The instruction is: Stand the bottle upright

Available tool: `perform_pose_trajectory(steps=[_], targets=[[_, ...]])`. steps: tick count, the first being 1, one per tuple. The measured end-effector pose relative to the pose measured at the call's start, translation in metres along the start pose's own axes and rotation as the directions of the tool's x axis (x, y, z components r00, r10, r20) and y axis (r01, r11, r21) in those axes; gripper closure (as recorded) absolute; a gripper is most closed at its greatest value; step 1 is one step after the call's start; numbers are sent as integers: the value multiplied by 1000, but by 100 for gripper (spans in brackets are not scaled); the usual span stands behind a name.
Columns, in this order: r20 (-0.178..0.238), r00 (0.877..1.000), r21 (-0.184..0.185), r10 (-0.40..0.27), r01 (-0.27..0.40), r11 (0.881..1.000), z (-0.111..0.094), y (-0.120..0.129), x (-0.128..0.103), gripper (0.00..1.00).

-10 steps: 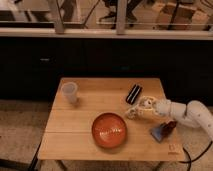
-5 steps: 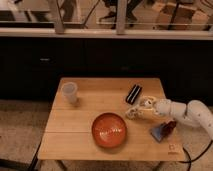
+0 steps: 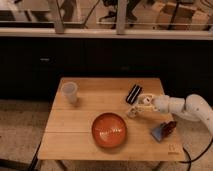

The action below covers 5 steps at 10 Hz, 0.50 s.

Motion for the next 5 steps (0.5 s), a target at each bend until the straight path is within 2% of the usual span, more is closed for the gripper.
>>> perform_pose_trajectory(steps=[2, 5], targets=[[-19, 1000, -9, -2, 2, 1000, -1, -4, -3, 97], [-53, 999, -55, -9, 6, 998, 2, -10, -10, 97]])
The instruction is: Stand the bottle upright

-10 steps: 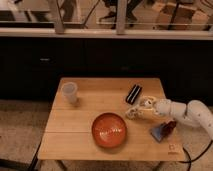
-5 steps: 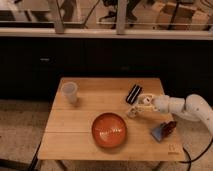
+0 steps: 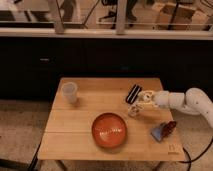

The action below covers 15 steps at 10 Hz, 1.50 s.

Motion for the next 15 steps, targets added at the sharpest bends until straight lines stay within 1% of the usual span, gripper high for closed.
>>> perform_pose_trajectory(steps=[2, 3, 5, 9, 11, 15], targets=[[-40, 999, -55, -7, 4, 998, 7, -2, -5, 97], [-49, 999, -65, -8, 5, 998, 7, -2, -6, 97], [-90, 996, -99, -21, 12, 995, 7, 0, -6, 97], [-152, 986, -136, -61, 41, 990, 2, 3, -8, 97], [-174, 981, -149, -85, 59, 987, -2, 6, -7, 97], [-203, 970, -176, -132, 97, 980, -8, 9, -7, 97]])
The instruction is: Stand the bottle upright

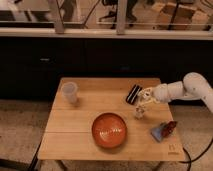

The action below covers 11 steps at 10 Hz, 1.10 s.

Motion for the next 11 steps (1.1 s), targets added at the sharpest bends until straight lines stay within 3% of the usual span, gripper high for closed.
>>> perform_pose_trajectory(steps=[3, 8, 11], targets=[[-26, 999, -23, -24, 24, 999, 3, 4, 4, 97], [-27, 999, -34, -46, 45, 998, 1, 10, 10, 96], [-31, 998, -51, -59, 58, 997, 2, 13, 11, 67]])
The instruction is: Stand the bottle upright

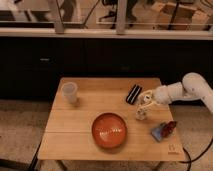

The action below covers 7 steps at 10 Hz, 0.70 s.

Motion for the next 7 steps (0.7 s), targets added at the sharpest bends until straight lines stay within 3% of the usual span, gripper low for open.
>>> perform_pose_trajectory(steps=[5, 7], targets=[[-11, 1000, -22, -3, 3, 1000, 2, 4, 6, 21], [-14, 1000, -26, -4, 4, 1000, 3, 5, 6, 20]])
